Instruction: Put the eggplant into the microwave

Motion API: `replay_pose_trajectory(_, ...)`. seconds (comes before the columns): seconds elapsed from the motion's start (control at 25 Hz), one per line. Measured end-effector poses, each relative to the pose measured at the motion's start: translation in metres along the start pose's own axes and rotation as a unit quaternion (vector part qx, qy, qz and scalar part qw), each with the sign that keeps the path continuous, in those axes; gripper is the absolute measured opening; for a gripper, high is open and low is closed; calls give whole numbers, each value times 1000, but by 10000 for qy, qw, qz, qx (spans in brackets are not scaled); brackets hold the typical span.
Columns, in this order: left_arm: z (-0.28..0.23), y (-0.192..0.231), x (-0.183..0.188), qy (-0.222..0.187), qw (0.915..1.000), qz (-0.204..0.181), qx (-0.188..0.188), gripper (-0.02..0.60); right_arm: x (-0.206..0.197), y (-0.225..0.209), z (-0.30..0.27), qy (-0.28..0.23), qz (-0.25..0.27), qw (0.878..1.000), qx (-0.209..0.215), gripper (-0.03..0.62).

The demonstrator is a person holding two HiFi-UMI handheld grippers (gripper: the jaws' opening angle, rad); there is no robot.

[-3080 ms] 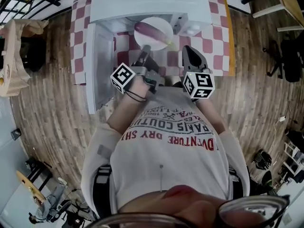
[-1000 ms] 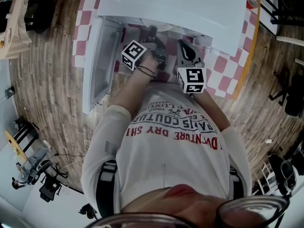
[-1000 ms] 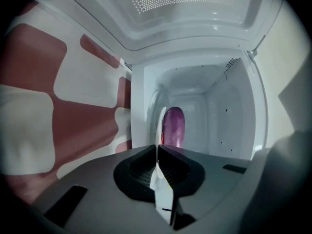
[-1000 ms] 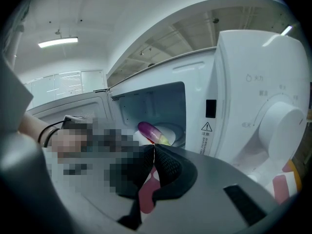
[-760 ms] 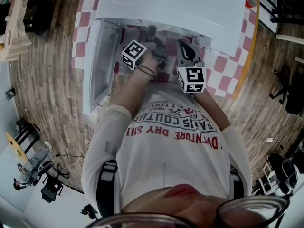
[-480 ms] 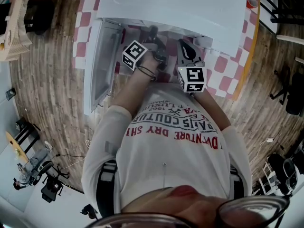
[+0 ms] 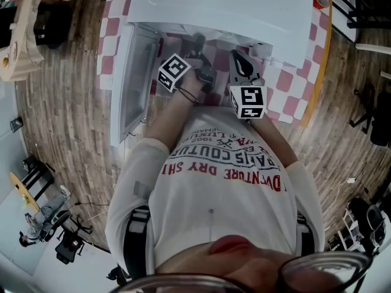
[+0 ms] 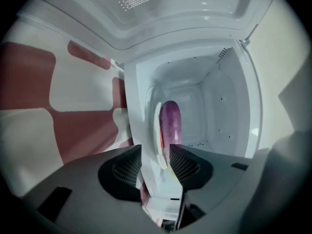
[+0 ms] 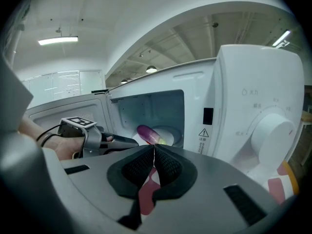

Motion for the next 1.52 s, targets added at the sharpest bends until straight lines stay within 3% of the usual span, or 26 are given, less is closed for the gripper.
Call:
replay_pose_trajectory(0.16,12,-15,5,24,9971,-751,-126,173,2,5,5,-70,35,9999,-83,26)
replay_pose_trajectory(0.24,20,-19,6,35,9954,-953,-134,171,4,9,8,-111,132,9997,-162,26)
replay_pose_trajectory(0.36,35,-23,9,67,9894,-1446,-123,46,8,18,14,-213,219,9993,-219,26)
replay_pose_trajectory(0.44,45,-28,10,165,9786,-2040,-210,34,9,24,17,-258,235,9991,-241,26)
replay_pose_trajectory(0.56,58,-41,13,267,9551,-2920,-429,29,13,30,22,-357,279,9985,-297,26)
replay_pose_trajectory(0.64,69,-51,13,274,9321,-3559,-622,29,14,33,27,-422,295,9980,-362,26)
replay_pose_trajectory(0.68,74,-58,12,254,9150,-3955,-758,29,15,35,29,-462,305,9976,-405,26)
replay_pose_trajectory(0.84,101,-93,11,-61,8213,-5512,-1470,29,26,45,35,-648,389,9955,-566,26)
replay_pose_trajectory(0.88,107,-100,11,-144,8038,-5728,-1602,29,29,48,36,-684,414,9951,-587,26)
replay_pose_trajectory(0.92,112,-105,10,-203,7922,-5857,-1705,29,31,50,37,-717,430,9947,-602,26)
replay_pose_trajectory(1.0,118,-111,11,-247,7839,-5925,-1839,30,35,52,38,-762,430,9942,-628,26)
replay_pose_trajectory(1.52,125,-120,1,-43,7667,-5962,-2382,29,40,59,45,-754,683,9934,-531,25)
Point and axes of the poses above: the fingertips, and each gripper's own axes: z backward along the fingers, y to its left, x out of its top, the point moved 7 cm from there along z, backward along the fingers, and after that the axes turned 6 degrees about -y, right-handed, at the moved point
